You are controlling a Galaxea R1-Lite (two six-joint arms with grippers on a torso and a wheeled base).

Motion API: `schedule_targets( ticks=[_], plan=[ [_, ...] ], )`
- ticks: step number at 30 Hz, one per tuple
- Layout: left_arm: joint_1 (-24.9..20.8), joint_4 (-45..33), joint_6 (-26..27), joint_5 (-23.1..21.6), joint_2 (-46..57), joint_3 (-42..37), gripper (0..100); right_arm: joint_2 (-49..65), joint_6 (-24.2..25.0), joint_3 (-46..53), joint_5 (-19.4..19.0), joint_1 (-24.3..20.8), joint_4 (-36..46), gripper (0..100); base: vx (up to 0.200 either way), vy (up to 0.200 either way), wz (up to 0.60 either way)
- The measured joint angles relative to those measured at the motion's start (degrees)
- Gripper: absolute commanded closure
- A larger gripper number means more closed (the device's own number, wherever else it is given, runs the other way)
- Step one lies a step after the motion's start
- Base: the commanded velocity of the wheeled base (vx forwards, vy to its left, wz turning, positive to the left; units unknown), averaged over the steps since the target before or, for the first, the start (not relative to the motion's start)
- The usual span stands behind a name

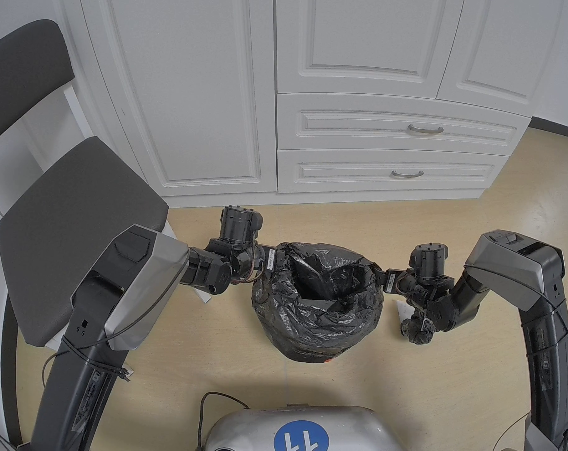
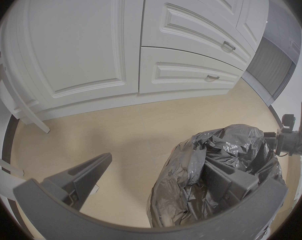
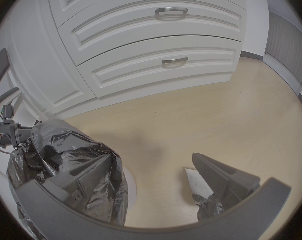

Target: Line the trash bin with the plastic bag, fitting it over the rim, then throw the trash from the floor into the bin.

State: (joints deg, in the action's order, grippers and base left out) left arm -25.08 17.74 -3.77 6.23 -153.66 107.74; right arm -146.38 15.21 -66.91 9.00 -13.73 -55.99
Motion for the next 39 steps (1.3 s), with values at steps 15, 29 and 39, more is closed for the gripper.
schedule_targets(
  ticks=[15, 29, 39],
  plan=[
    [-0.48, 0.35, -0.37, -0.05, 2.01, -3.36, 0, 2.47, -0.41, 2.08, -0.60, 0.22, 2.18, 0, 0.000, 0.000, 0.00],
    [-1.30, 1.94, -1.49, -0.07, 10.91, -14.28, 0, 18.03, -3.39, 10.97, -5.01, 0.69, 12.01, 0, 0.000, 0.000, 0.00],
    [-2.16, 12.95, -1.54, -0.33, 18.43, -30.71, 0, 21.53, -11.61, 13.97, -7.33, 5.35, 15.43, 0, 0.000, 0.000, 0.00]
  ],
)
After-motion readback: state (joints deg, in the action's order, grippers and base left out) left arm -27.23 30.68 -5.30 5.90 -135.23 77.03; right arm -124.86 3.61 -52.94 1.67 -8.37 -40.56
